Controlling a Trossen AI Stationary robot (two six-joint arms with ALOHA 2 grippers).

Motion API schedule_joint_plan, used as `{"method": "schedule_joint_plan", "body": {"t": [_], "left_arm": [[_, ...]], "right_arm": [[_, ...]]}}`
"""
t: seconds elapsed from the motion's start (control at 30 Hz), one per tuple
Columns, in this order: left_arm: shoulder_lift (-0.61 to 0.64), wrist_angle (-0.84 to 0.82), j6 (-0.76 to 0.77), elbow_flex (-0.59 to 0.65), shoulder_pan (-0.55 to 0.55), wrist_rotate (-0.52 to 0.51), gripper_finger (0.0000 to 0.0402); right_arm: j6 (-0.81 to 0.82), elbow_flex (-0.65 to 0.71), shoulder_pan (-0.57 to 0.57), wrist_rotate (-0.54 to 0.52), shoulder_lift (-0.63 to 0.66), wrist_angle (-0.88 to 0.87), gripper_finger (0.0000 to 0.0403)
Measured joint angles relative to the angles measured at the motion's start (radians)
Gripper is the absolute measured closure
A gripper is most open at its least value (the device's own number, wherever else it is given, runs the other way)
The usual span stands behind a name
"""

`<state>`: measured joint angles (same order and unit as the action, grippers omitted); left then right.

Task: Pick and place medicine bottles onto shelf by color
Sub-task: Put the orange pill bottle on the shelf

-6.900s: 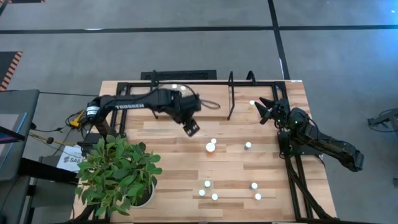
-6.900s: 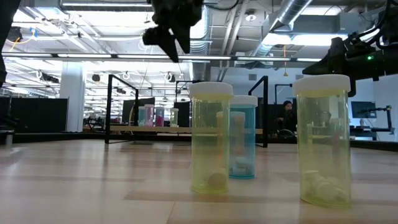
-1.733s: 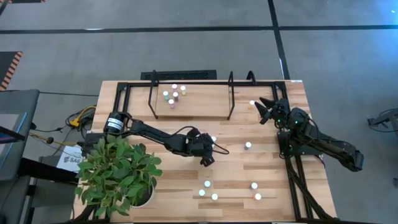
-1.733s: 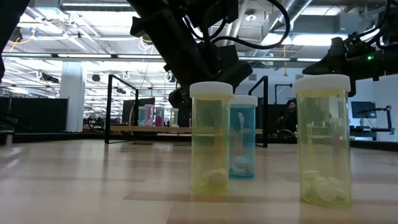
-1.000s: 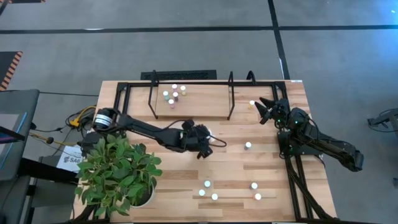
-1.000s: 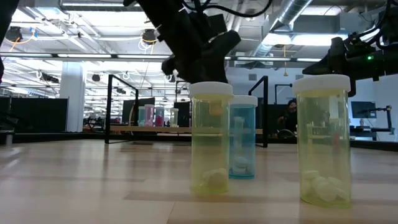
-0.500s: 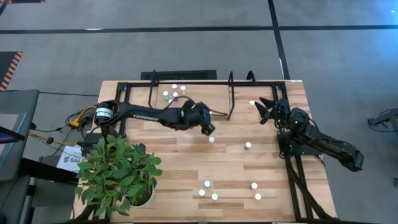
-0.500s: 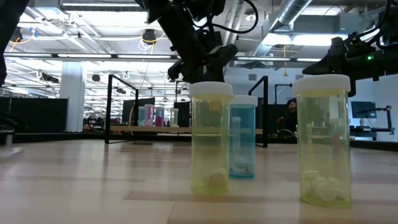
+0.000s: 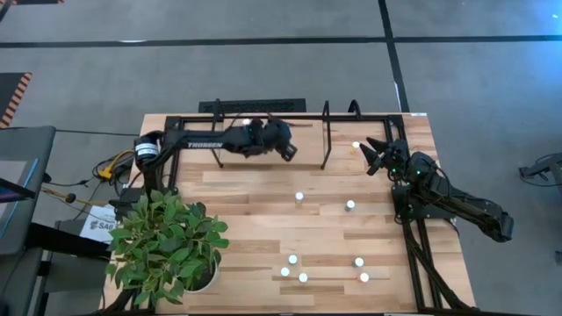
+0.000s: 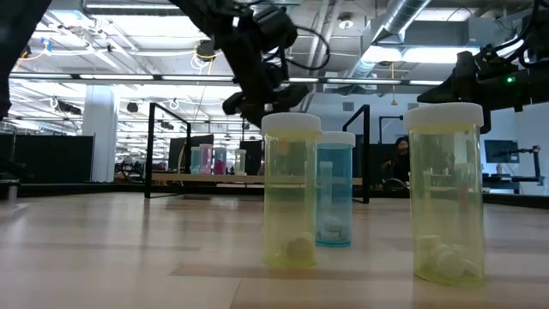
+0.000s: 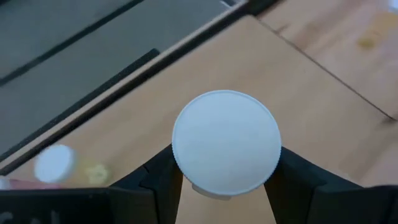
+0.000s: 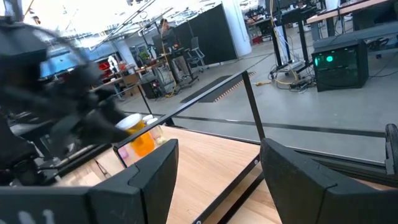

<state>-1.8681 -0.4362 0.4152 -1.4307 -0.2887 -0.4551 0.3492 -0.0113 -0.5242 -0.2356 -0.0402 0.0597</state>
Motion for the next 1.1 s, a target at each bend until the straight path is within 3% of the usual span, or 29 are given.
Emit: {"method": "schedule_joint_plan", "body": {"t": [0.3,1.1], "left_arm": [[-0.028,0.015,-0.029,0.001,-0.115,0.028,0.0231],[-0.064,0.109,-0.125,0.018,-0.189,0.054,0.0217]], "right_arm": [[0.0,0.0,0.0,0.0,0.0,0.0,0.0154],[0.0,0.0,0.0,0.0,0.0,0.0,0.0154]]}}
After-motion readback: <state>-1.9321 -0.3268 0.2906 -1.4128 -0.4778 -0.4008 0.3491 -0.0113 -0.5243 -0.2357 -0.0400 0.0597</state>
